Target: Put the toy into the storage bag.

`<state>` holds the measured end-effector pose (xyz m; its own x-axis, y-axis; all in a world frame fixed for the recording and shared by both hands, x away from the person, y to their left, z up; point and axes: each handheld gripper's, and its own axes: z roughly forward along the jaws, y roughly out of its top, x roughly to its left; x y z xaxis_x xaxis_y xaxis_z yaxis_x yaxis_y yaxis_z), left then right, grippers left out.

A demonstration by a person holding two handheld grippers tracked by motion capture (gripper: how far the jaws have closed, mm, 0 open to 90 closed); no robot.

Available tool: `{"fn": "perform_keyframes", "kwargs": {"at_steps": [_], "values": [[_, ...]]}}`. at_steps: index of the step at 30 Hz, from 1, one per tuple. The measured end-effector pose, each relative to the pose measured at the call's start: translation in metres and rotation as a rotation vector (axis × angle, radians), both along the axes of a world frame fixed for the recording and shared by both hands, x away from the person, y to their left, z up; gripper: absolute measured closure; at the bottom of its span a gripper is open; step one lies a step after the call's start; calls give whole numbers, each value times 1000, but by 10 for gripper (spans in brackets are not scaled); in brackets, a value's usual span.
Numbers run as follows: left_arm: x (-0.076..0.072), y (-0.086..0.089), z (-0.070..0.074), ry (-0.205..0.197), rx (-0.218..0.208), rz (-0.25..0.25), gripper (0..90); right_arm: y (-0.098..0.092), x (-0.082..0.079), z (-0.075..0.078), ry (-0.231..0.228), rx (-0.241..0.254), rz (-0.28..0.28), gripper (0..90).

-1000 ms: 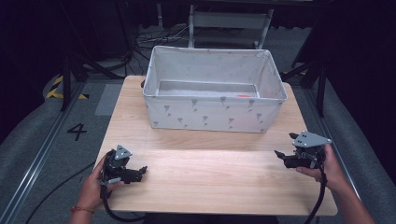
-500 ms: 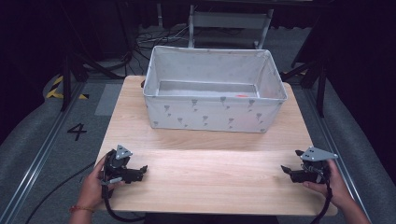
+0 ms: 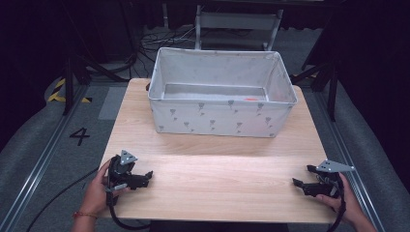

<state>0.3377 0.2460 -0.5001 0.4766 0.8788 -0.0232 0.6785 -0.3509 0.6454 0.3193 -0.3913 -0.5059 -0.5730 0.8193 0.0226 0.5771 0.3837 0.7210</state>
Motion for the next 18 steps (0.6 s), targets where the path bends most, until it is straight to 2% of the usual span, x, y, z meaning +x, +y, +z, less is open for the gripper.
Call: {"fn": "perform_keyframes", "kwargs": {"at_steps": [18], "values": [[0,0,0,-1,0,6,0,1,0,0,0,-1,0,130]]}}
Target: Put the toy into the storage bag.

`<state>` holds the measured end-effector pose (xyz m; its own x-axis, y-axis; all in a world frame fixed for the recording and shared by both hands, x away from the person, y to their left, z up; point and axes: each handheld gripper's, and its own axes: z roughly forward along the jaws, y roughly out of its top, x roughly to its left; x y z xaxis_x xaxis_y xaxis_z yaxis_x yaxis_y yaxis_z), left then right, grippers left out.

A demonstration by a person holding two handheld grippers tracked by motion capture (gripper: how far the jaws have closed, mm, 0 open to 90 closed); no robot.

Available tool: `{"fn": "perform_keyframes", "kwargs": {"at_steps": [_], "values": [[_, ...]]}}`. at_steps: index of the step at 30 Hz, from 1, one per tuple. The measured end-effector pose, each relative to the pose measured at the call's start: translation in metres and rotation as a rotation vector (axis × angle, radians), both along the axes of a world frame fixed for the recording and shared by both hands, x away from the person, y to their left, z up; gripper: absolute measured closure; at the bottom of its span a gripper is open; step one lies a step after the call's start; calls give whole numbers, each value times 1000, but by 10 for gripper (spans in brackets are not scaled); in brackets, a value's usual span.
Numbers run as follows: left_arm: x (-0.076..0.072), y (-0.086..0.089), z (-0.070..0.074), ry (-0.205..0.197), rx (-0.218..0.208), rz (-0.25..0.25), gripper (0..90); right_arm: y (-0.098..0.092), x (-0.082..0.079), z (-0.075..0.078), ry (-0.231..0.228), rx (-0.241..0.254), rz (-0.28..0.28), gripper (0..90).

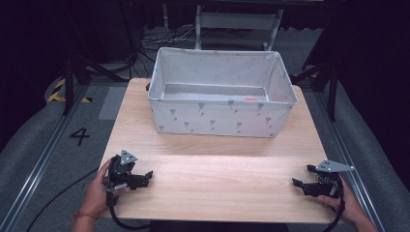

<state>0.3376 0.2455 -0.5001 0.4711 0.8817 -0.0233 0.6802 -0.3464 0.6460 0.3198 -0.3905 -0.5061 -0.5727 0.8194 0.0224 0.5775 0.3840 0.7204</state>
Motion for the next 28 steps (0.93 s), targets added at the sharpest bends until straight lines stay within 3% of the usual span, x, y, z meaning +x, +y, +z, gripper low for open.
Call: {"fn": "perform_keyframes", "kwargs": {"at_steps": [28], "values": [[0,0,0,1,1,2,0,0,-1,0,2,-1,-9,122]]}}
